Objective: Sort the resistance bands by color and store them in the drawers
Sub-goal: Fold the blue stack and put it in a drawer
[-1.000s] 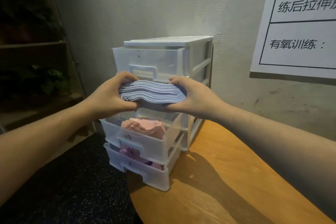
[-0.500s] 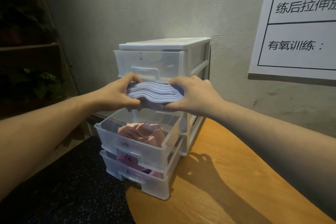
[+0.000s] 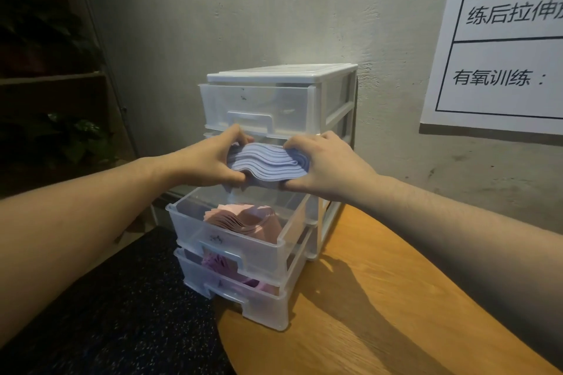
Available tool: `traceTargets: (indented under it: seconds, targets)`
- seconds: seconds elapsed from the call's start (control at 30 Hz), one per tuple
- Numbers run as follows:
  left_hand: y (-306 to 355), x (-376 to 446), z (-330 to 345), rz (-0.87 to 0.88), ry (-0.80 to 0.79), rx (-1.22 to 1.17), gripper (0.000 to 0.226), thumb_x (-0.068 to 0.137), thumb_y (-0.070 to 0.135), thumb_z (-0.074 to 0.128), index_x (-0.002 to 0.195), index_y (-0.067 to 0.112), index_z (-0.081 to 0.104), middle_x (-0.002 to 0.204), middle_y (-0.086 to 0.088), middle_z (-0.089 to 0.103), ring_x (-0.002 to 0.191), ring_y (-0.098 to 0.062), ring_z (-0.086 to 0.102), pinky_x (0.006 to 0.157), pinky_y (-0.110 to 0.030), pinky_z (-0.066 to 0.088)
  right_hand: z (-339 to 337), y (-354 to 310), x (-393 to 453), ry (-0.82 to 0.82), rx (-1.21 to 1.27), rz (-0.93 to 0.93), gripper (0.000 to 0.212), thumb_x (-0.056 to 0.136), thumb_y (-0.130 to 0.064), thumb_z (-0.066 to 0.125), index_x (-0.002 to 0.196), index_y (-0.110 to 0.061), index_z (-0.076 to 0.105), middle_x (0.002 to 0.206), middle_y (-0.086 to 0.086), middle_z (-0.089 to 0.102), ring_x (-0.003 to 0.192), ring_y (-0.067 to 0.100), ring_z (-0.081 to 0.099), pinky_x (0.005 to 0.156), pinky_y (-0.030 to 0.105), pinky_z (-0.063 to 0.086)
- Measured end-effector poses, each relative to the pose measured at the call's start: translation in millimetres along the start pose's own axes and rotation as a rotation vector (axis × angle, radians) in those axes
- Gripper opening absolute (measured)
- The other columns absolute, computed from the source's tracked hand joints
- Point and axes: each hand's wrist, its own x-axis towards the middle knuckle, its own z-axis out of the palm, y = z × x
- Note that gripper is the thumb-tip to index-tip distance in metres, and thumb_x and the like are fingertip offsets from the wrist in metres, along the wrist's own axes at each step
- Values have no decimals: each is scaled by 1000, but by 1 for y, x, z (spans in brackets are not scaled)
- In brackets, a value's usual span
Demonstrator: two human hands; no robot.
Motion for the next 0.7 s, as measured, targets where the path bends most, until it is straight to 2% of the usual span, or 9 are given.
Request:
traceTargets:
  seconds: [0.07, 0.13, 0.27, 0.37, 0.47, 0.53, 0.7]
  targets:
    - [0, 2, 2, -18, -53, 9, 54, 79, 22, 84, 109, 35, 41, 146, 4, 42, 109, -19, 65, 69, -33, 63, 2, 0, -3, -12, -53, -1, 65, 81, -66, 68, 135, -36, 47, 138, -7, 55, 121, 22, 42, 97, 42, 41]
    - [1, 3, 2, -41, -69, 12, 55, 78, 23, 84, 109, 35, 40, 143, 2, 46, 106, -20, 66, 69, -34, 64, 2, -1, -3, -6, -84, -9, 66, 81, -69, 65, 136, -37, 47, 137, -7, 55, 121, 21, 43, 98, 43, 37]
    - [8, 3, -7, -60, -28, -17, 56, 79, 17, 84, 115, 24, 42, 112, -2, 62, 90, -22, 71, 67, -37, 64, -4, -2, -2, 28, -7, -1, 67, 79, -77, 59, 130, -36, 51, 121, -7, 62, 109, 18, 45, 90, 40, 31]
    - [16, -3, -19, -61, -47, -13, 54, 79, 16, 84, 110, 28, 41, 105, 1, 64, 86, -19, 72, 67, -34, 63, -13, -9, -6, 37, 53, -28, 69, 77, -81, 57, 126, -32, 55, 111, -10, 65, 102, 17, 53, 89, 40, 35]
    - [22, -12, -27, -81, -81, 31, 54, 80, 18, 83, 109, 32, 41, 106, 1, 63, 88, -20, 71, 67, -32, 63, -22, -19, -10, 23, 74, -40, 70, 76, -81, 57, 124, -30, 56, 108, -11, 67, 91, 12, 56, 87, 38, 44]
    - [24, -19, -31, -98, -93, 45, 54, 80, 17, 83, 110, 33, 41, 106, 1, 63, 89, -20, 70, 68, -31, 63, -26, -25, -13, 25, 67, -59, 71, 75, -82, 57, 123, -29, 57, 107, -11, 68, 87, 9, 55, 83, 35, 48]
    - [28, -38, -42, -150, -147, 73, 54, 81, 14, 81, 113, 31, 41, 109, 0, 63, 95, -19, 68, 71, -26, 61, -33, -38, -17, 16, 63, -120, 64, 77, -77, 63, 118, -29, 58, 102, -11, 68, 83, 8, 58, 63, 22, 42]
